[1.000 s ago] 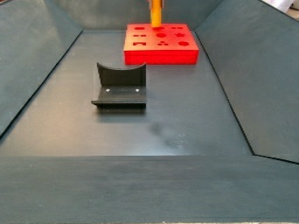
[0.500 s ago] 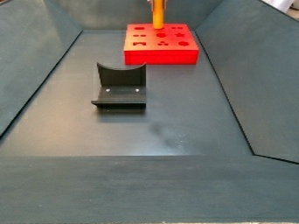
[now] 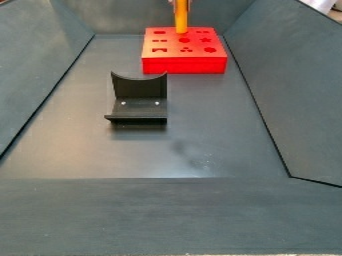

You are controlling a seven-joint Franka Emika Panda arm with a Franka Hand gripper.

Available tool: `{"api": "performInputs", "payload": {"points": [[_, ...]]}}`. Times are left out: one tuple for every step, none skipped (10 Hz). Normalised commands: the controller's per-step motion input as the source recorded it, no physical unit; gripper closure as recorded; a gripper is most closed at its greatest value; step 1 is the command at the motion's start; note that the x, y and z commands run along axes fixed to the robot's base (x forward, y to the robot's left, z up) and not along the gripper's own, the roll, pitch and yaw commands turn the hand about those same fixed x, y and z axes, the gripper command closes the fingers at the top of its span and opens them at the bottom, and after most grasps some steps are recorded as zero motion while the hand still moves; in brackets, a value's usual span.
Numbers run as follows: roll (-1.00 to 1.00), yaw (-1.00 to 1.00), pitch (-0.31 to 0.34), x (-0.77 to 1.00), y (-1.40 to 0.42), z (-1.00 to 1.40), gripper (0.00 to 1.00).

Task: Pick up the oval object. Move up. Place the oval object on the fixture. Regrasp the oval object. Move to above the board. Insert the oval object.
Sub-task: Insert the oval object.

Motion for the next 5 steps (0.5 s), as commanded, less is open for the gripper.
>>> {"api": "performInputs", "payload": {"points": [[0.0,-0.03,-0.041,0.0,-0.05,-0.14,1.0],[0.0,0.0,-0.07,0.0,-0.07,-0.16,1.0],[0.0,-0.01,-0.073,0.0,-0.07,-0.18,1.0],[0.0,-0.05,-0.056,0.0,-0.1,-0.19,1.0],[0.0,-0.1,-0.039,0.0,-0.11,-0.17,1.0]]}}
